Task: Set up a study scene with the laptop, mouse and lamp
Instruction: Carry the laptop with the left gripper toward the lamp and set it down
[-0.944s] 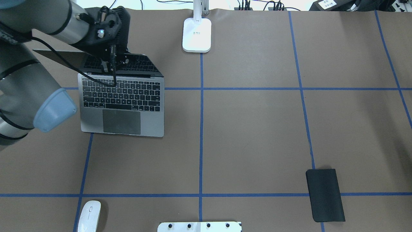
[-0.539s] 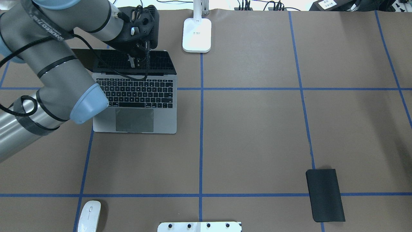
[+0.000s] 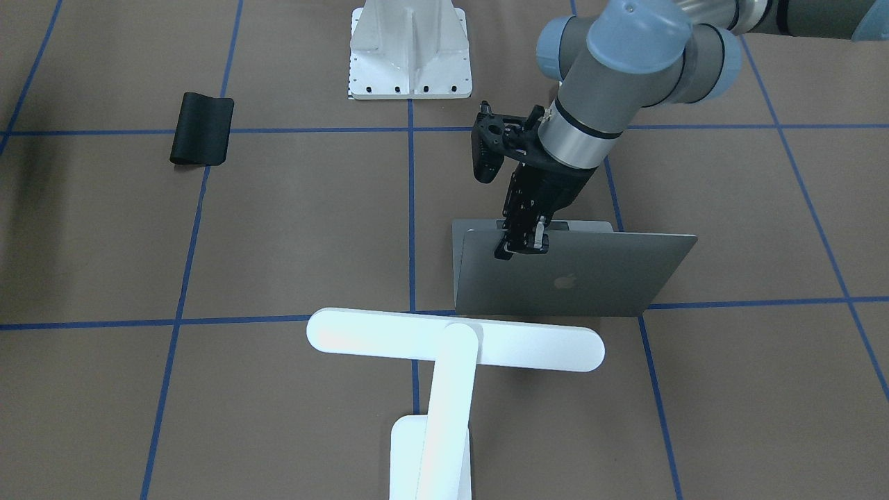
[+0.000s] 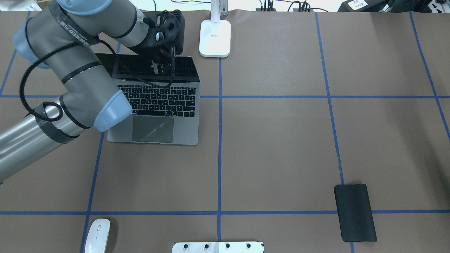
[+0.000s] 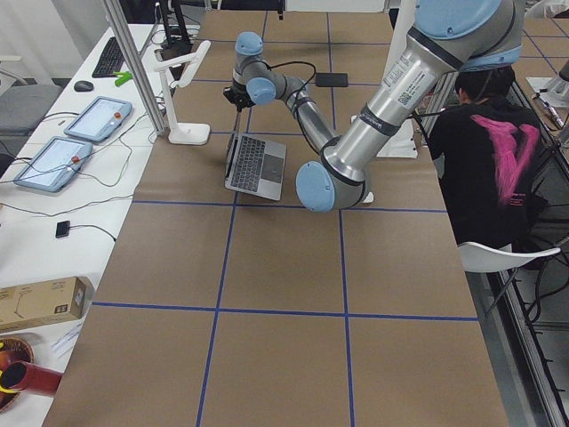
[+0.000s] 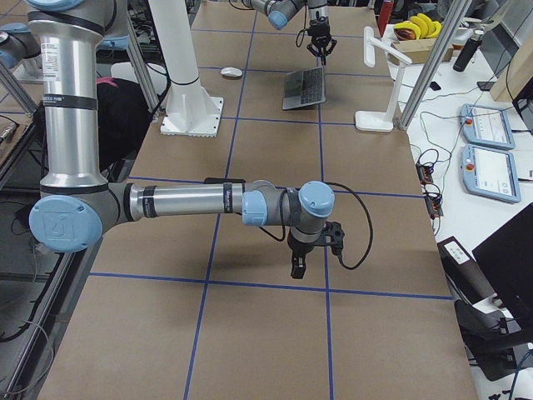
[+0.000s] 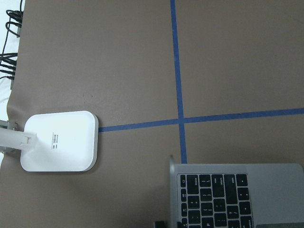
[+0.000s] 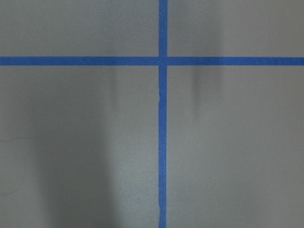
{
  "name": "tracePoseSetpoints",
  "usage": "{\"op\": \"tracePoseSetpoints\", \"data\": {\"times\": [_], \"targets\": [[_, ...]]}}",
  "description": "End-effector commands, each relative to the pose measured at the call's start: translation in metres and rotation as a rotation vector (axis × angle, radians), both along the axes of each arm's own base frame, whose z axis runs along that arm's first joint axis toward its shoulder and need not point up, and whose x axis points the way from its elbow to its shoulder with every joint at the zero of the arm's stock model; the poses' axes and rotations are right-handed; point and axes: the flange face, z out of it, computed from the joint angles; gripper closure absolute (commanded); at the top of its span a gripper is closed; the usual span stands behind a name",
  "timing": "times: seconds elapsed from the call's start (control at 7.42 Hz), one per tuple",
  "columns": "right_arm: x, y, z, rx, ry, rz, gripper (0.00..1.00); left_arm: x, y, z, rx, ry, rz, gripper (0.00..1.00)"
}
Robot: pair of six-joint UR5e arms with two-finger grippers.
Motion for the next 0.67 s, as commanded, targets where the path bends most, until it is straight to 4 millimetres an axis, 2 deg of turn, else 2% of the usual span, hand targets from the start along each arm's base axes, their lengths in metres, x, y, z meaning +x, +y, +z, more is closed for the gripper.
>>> {"op": "tracePoseSetpoints", "data": {"times": [0.0,0.4,0.54], "targets": [[0.003,0.009,-0.028,0.019,-0.014,0.041,0.0,0.02,0.003,0.008,-0.017,0.022,0.009,1.0],[0.003,0.013,-0.021,0.01,-0.009,0.039,0.0,0.018,0.005,-0.001,-0.005,0.035,0.007,1.0],[0.004,0.013,-0.02,0.007,-0.007,0.039,0.0,0.021,0.002,-0.017,-0.001,0.042,0.006,1.0]]}}
